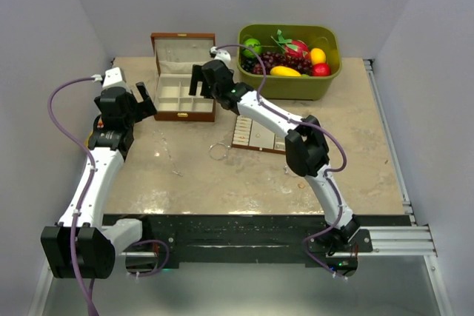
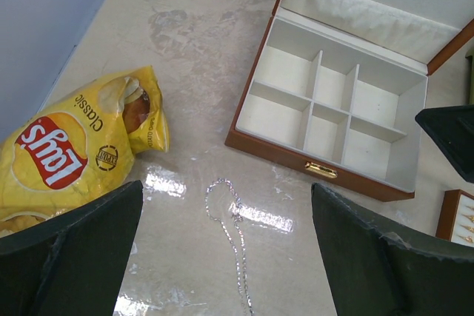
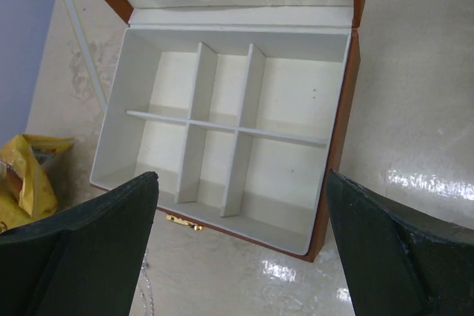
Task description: Organize the mixed jewelry
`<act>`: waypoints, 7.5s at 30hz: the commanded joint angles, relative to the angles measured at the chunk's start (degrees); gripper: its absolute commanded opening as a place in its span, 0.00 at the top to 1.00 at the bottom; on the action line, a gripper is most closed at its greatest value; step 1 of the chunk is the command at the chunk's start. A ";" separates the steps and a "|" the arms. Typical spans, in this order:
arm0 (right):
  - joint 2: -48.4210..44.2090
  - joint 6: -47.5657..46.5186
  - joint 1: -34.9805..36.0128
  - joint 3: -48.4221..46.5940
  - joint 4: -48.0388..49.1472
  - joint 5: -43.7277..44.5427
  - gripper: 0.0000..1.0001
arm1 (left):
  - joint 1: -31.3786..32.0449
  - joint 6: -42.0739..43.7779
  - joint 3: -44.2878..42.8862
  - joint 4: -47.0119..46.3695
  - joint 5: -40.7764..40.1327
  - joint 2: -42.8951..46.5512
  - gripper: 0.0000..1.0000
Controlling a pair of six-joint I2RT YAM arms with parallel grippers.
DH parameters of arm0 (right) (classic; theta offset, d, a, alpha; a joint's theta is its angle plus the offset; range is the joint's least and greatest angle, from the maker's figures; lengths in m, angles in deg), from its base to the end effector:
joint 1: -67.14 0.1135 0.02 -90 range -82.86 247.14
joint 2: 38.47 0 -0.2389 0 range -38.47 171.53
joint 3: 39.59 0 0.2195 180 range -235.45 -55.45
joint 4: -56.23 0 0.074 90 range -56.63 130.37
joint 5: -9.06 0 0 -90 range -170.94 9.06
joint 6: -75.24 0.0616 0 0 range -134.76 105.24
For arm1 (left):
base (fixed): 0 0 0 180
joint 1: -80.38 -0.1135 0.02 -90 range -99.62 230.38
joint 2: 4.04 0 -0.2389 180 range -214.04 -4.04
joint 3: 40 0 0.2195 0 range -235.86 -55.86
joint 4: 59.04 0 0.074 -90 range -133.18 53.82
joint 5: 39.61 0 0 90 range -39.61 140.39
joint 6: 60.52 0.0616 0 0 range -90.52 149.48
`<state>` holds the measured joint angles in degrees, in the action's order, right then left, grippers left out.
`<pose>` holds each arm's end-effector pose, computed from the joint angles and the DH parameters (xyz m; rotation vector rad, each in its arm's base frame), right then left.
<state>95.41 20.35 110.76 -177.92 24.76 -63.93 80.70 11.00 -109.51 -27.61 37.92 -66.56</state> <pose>0.3909 0.3476 0.2423 0.0353 2.0664 0.5617 0.2498 0.0119 0.2967 -0.4504 1.9349 0.0052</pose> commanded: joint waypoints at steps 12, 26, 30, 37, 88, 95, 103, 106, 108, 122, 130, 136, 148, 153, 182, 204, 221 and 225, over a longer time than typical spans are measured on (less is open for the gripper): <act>5.86 -0.22 0.24 -4.00 -3.90 7.07 0.25 | -0.32 -0.15 0.47 -2.30 2.27 -0.41 0.00; 2.96 -9.18 -0.37 6.89 -0.64 3.56 0.72 | -0.32 -0.42 0.56 -2.65 4.73 -1.55 0.00; 1.21 -12.60 -0.46 9.00 0.41 3.72 0.89 | -0.32 -0.42 0.65 -2.57 5.26 -1.99 0.00; -1.95 -15.95 -1.34 12.43 0.32 5.75 0.90 | -0.32 -0.15 0.74 -2.39 5.09 -1.64 0.00; -58.40 4.00 -3.10 79.50 -8.90 3.46 0.55 | 0.91 4.51 7.51 2.27 11.68 5.39 0.00; -56.28 5.23 -3.10 81.17 -8.03 5.57 0.57 | 0.91 4.51 7.24 1.65 12.12 4.25 0.00; -52.94 5.23 -3.10 82.31 -5.74 5.93 0.58 | 0.91 4.42 7.24 1.48 13.52 3.81 0.00; -51.71 4.62 -3.10 81.61 -5.04 6.36 0.58 | 0.91 4.42 7.24 1.48 13.96 3.55 0.00; -51.01 4.18 -3.10 81.26 -4.86 6.71 0.59 | 0.83 4.42 7.33 1.48 14.05 3.46 0.00; -51.97 2.68 -3.10 79.94 -4.33 7.94 0.57 | 0.91 4.33 6.72 1.39 13.61 1.97 0.00; -53.55 2.33 -3.10 78.88 -5.48 10.14 0.51 | 0.91 4.33 6.54 1.39 13.79 1.61 0.00; -51.71 2.59 -3.27 79.06 -5.22 11.64 0.50 | 0.83 4.24 6.45 1.21 14.31 1.18 0.00; -46.35 5.31 -3.54 79.23 -1.09 11.55 0.54 | 0.83 4.24 6.36 1.48 15.02 0.82 0.00; -44.77 7.51 -3.71 78.62 -2.05 11.98 0.60 | 0.83 4.24 6.36 1.48 15.28 0.47 0.00; -55.74 3.47 -2.75 76.34 -4.07 5.14 0.92 | 0.82 4.24 5.92 1.65 16.60 -0.76 0.00; -24.21 -5.93 -0.20 30.91 2.97 -11.13 0.90 | 0.65 3.54 6.10 1.57 13.52 2.49 0.00; -3.37 -7.25 -0.02 6.63 0.24 -12.72 0.87 | 0.65 3.19 6.80 1.13 14.49 3.81 0.00; -2.75 -7.34 -0.02 7.77 -0.55 -10.78 0.87 | 0.65 3.36 6.89 1.13 14.49 3.99 0.00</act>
<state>93.18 14.14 110.89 -168.59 25.32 -76.19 81.31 15.07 -101.29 -24.33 51.73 -63.87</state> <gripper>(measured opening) 0.142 0.997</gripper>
